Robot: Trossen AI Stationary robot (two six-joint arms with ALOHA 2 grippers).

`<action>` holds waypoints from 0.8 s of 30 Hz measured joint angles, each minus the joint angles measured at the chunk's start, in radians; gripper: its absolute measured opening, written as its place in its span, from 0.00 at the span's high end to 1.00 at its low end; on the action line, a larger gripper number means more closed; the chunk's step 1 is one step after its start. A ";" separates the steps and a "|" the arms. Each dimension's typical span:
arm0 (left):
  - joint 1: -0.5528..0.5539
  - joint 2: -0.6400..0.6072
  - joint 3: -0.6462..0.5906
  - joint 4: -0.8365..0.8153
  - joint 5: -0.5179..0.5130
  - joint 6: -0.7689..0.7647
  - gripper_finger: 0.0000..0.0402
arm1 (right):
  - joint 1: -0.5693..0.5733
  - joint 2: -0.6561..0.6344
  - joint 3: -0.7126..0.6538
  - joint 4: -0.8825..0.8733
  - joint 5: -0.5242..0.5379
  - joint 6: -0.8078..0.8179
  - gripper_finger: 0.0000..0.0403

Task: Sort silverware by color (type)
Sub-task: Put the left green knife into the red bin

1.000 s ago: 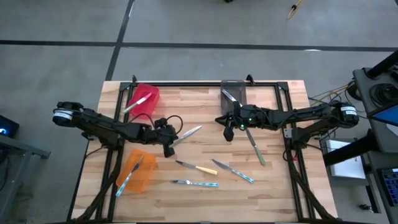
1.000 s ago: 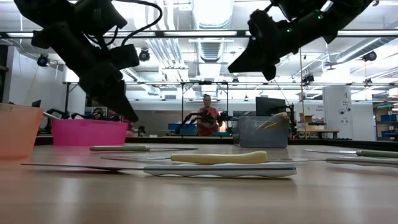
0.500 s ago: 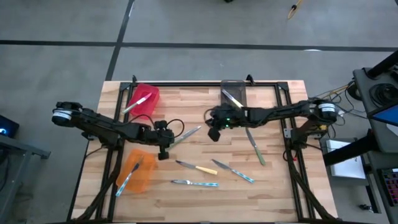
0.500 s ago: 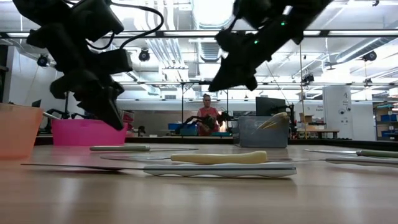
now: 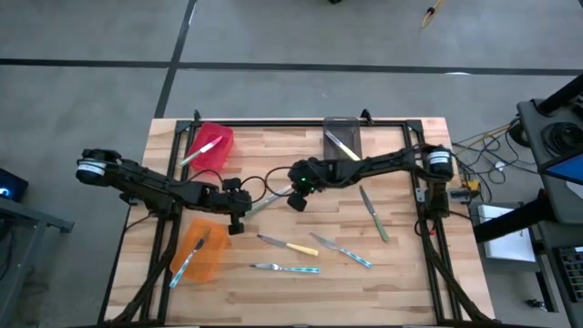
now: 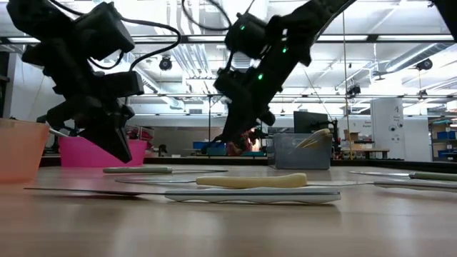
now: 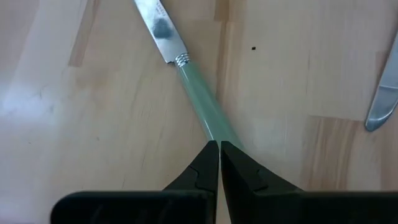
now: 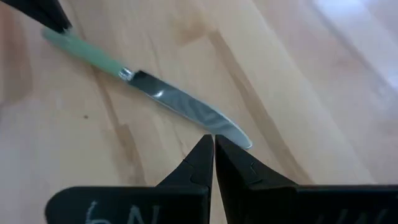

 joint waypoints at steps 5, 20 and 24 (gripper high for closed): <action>0.000 0.000 -0.001 0.004 0.000 -0.031 1.00 | 0.000 0.074 0.027 0.002 0.000 0.000 0.98; 0.000 0.005 -0.014 0.018 0.000 -0.044 1.00 | -0.001 0.154 0.056 0.009 0.044 -0.023 0.98; -0.001 0.035 -0.016 0.060 0.000 -0.077 1.00 | -0.024 0.158 0.054 0.071 0.072 -0.070 0.98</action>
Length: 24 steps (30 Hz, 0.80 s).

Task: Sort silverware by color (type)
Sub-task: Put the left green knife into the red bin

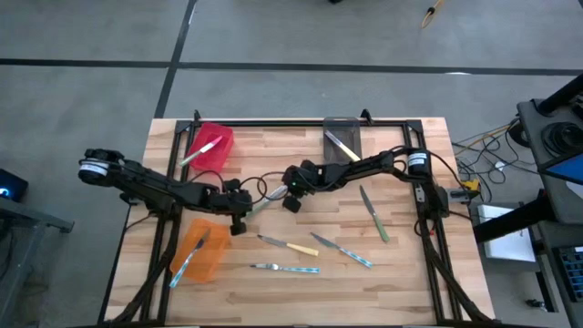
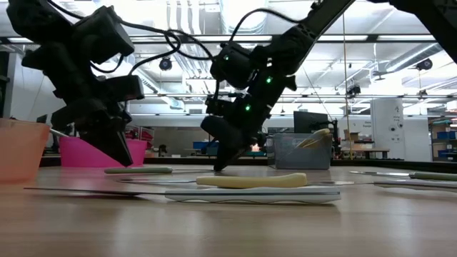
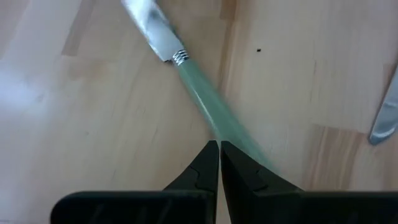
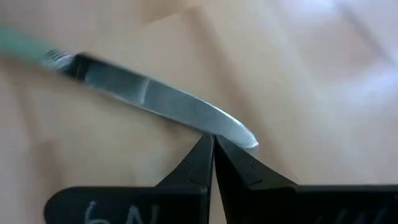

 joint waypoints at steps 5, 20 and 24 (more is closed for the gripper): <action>-0.004 0.039 0.005 0.046 0.006 -0.047 1.00 | -0.022 -0.004 0.005 0.063 0.017 -0.065 0.98; -0.004 0.015 0.158 -0.036 -0.002 -0.230 1.00 | 0.001 -0.300 -0.137 -0.138 0.015 -0.190 0.98; -0.004 0.019 0.224 -0.064 -0.004 -0.287 1.00 | 0.000 -0.415 -0.274 0.004 0.017 -0.216 0.98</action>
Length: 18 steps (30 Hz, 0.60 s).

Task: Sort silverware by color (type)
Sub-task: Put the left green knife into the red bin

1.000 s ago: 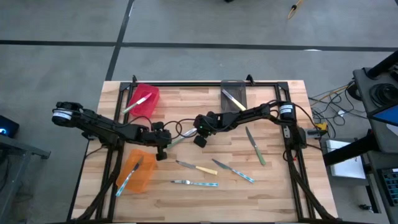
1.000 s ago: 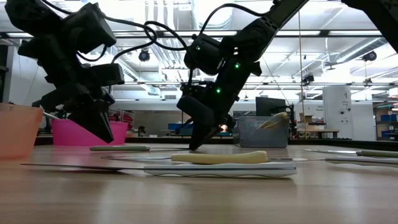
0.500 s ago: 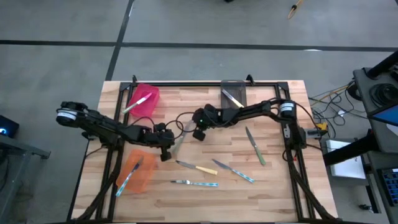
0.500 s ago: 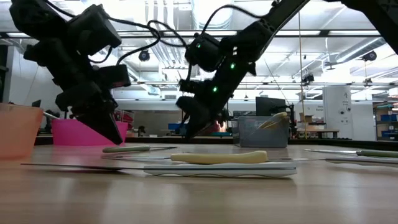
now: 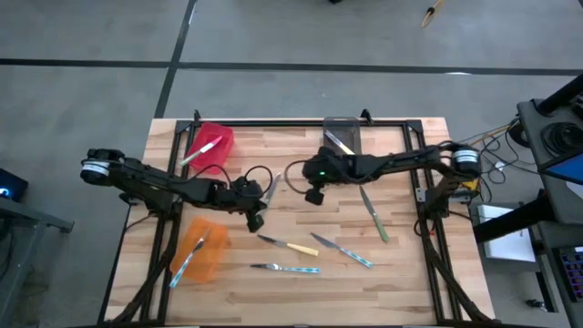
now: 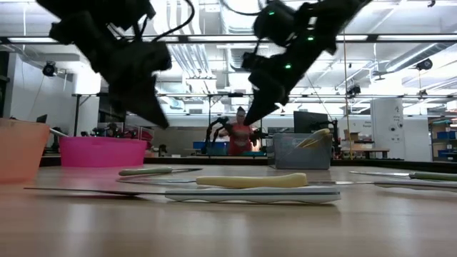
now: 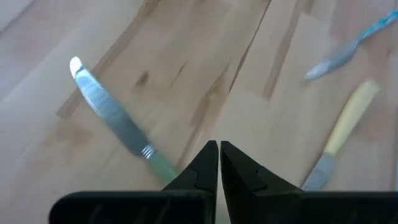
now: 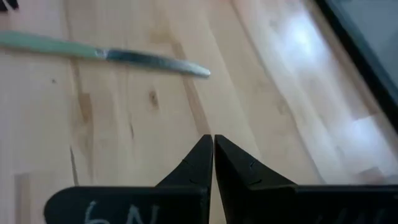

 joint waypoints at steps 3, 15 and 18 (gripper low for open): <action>0.000 0.015 0.041 -0.036 0.000 -0.062 1.00 | 0.000 -0.095 -0.096 0.105 -0.002 -0.013 0.98; 0.001 0.167 0.347 -0.626 0.061 -0.604 1.00 | 0.000 -0.382 -0.287 0.151 -0.003 -0.071 0.98; 0.006 0.253 0.413 -0.668 0.059 -0.610 1.00 | 0.000 -0.414 -0.298 0.136 -0.008 -0.082 0.98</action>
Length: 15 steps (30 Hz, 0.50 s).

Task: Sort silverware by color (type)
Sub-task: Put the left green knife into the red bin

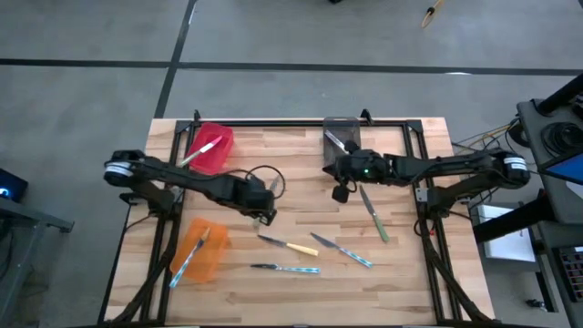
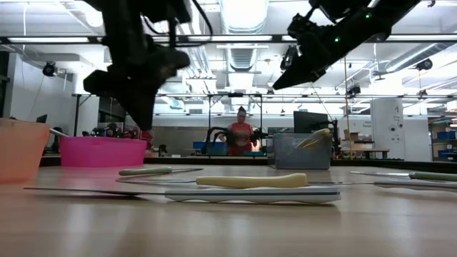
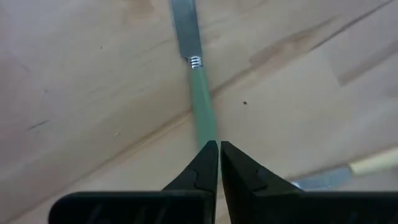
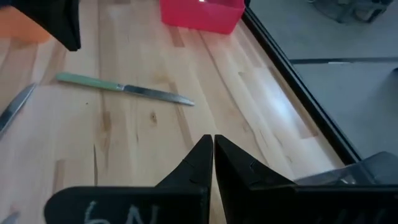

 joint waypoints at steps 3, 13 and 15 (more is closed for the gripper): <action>0.006 0.080 0.054 -0.025 0.000 0.027 0.96 | 0.000 -0.014 -0.006 -0.028 -0.003 -0.004 0.98; 0.016 0.204 0.123 -0.025 -0.063 0.183 0.65 | 0.000 -0.019 -0.009 -0.045 -0.003 -0.021 0.98; 0.015 0.205 0.112 -0.030 -0.098 0.196 0.59 | 0.000 -0.022 -0.009 -0.048 -0.003 -0.020 0.98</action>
